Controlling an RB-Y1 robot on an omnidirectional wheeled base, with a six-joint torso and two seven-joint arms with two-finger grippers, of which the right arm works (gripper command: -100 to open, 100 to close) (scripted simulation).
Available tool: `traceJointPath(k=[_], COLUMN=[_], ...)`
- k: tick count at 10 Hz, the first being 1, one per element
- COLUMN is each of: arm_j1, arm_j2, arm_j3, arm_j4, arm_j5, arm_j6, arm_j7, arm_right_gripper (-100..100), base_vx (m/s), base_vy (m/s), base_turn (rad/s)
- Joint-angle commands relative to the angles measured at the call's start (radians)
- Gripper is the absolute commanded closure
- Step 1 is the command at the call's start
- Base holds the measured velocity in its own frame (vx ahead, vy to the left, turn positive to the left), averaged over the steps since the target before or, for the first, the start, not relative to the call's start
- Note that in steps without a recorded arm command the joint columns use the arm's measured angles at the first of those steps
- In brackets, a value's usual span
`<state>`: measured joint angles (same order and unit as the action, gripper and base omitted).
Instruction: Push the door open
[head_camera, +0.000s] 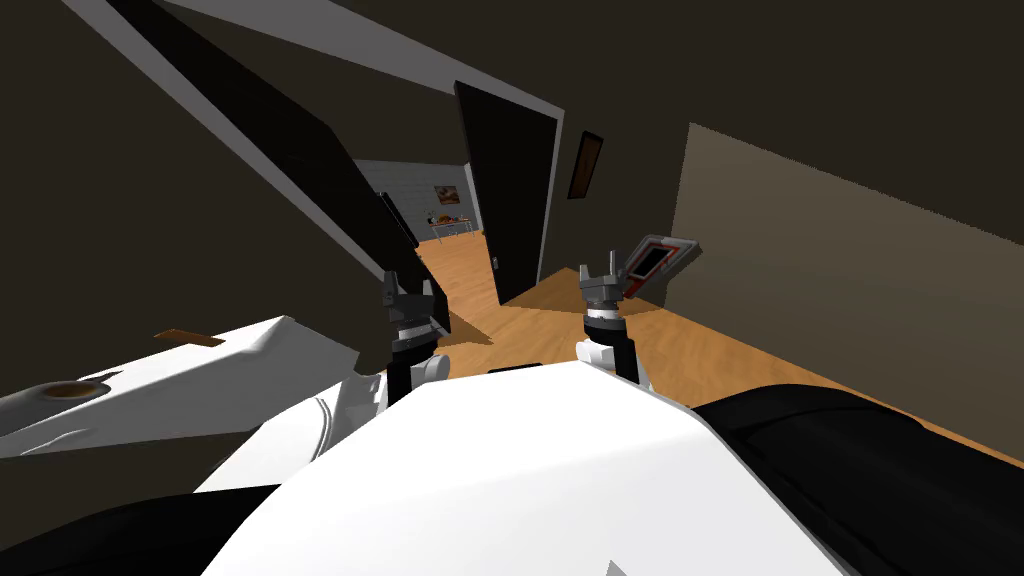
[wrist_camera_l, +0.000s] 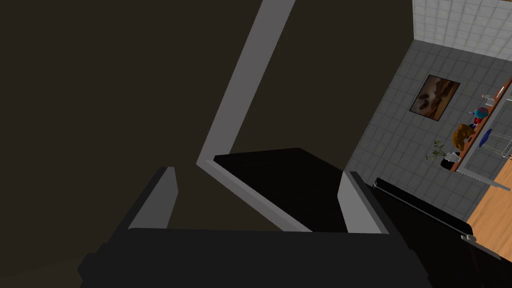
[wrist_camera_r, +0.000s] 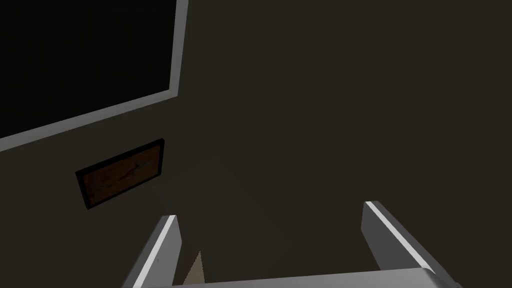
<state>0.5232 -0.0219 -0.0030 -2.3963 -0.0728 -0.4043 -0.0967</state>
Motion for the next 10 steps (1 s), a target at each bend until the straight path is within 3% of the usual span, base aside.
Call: traceJointPath(k=[1, 7, 10], arm_j1=[-0.01, -0.058, -0.076], arm_j2=[-0.007, -0.032, -0.04], arm_j3=[0.015, 0.084, 0.109], arm_j4=[0.028, 0.159, 0.207], arm_j5=[0.001, 0.006, 0.008], arm_j6=[-0.007, -0.038, -0.049], arm_j7=[0.0, -0.002, -0.003], arm_right_gripper=[-100, -100, -100], base_vx=[0.14, 0.188, 0.115], base_vy=[-0.039, 0.022, 0.004], base_turn=[-0.037, -0.039, -0.028])
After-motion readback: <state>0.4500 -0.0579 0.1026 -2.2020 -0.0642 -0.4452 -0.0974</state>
